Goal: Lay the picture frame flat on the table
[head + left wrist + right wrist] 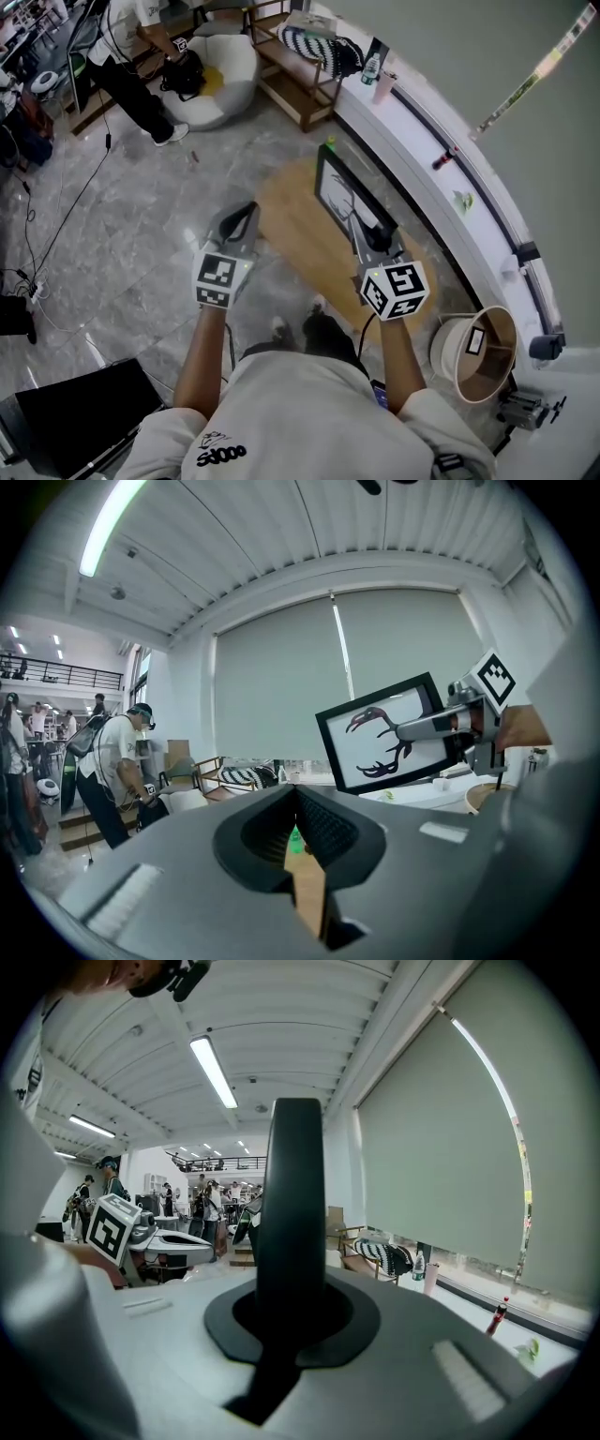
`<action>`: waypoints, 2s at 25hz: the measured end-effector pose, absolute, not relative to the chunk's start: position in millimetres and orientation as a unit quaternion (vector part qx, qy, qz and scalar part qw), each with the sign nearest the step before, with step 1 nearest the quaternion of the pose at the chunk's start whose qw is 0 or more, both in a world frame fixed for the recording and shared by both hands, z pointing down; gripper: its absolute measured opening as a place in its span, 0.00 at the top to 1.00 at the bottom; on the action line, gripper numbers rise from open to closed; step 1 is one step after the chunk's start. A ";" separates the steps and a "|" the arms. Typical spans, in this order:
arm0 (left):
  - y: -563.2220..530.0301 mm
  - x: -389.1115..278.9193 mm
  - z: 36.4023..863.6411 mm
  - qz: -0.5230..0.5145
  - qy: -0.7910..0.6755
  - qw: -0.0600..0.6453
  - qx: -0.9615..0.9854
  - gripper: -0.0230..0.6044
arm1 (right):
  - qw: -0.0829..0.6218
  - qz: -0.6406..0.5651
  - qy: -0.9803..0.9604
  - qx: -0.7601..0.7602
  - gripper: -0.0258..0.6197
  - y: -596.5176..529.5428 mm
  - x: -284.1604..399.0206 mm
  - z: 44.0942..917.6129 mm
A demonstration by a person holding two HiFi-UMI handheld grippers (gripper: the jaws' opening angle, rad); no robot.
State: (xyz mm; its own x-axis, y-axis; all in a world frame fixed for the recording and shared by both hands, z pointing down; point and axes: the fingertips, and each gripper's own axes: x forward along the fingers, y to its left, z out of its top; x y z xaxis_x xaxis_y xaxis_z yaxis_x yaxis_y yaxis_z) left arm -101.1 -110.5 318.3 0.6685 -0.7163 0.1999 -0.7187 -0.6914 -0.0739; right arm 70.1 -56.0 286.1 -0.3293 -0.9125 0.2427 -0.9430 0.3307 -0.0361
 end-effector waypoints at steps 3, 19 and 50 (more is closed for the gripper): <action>-119.4 -99.2 324.1 0.109 -0.395 0.013 0.912 0.95 | 0.089 0.091 -0.814 0.566 0.94 -66.6 69.9 292.0; -218.2 -64.6 367.4 0.136 -0.423 0.048 0.894 0.95 | 0.098 0.136 -0.824 0.542 0.94 -173.8 111.2 342.0; -337.6 -54.8 524.3 0.203 -0.442 0.140 0.863 0.95 | 0.124 0.264 -0.808 0.512 0.94 -303.4 132.6 521.2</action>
